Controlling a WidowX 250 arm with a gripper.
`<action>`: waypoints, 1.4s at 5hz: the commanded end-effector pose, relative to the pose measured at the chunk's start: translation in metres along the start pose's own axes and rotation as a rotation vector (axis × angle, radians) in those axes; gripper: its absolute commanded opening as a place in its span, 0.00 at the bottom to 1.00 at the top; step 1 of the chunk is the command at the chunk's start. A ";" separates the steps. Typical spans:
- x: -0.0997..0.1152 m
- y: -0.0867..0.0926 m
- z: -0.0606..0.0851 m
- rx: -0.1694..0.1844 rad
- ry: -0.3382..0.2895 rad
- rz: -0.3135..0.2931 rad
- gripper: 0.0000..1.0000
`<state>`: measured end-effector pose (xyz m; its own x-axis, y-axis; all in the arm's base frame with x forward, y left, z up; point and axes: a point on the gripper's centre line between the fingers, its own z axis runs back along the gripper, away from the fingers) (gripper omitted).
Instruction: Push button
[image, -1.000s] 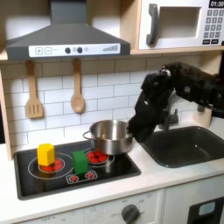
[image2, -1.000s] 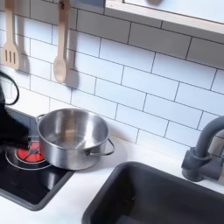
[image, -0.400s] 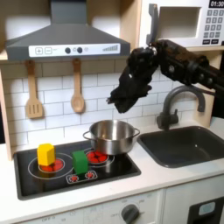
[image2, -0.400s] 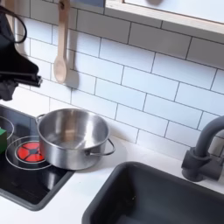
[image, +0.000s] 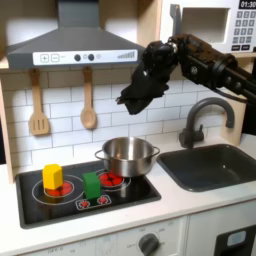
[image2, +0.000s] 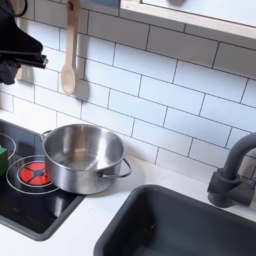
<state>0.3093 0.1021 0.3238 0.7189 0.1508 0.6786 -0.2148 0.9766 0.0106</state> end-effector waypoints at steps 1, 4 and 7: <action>0.016 0.008 0.002 0.010 -0.113 0.010 0.00; 0.049 0.014 0.008 0.011 -0.228 0.036 0.00; 0.081 0.022 0.007 0.030 -0.307 0.069 0.00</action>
<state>0.3583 0.1337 0.3836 0.4721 0.1602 0.8668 -0.2735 0.9614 -0.0288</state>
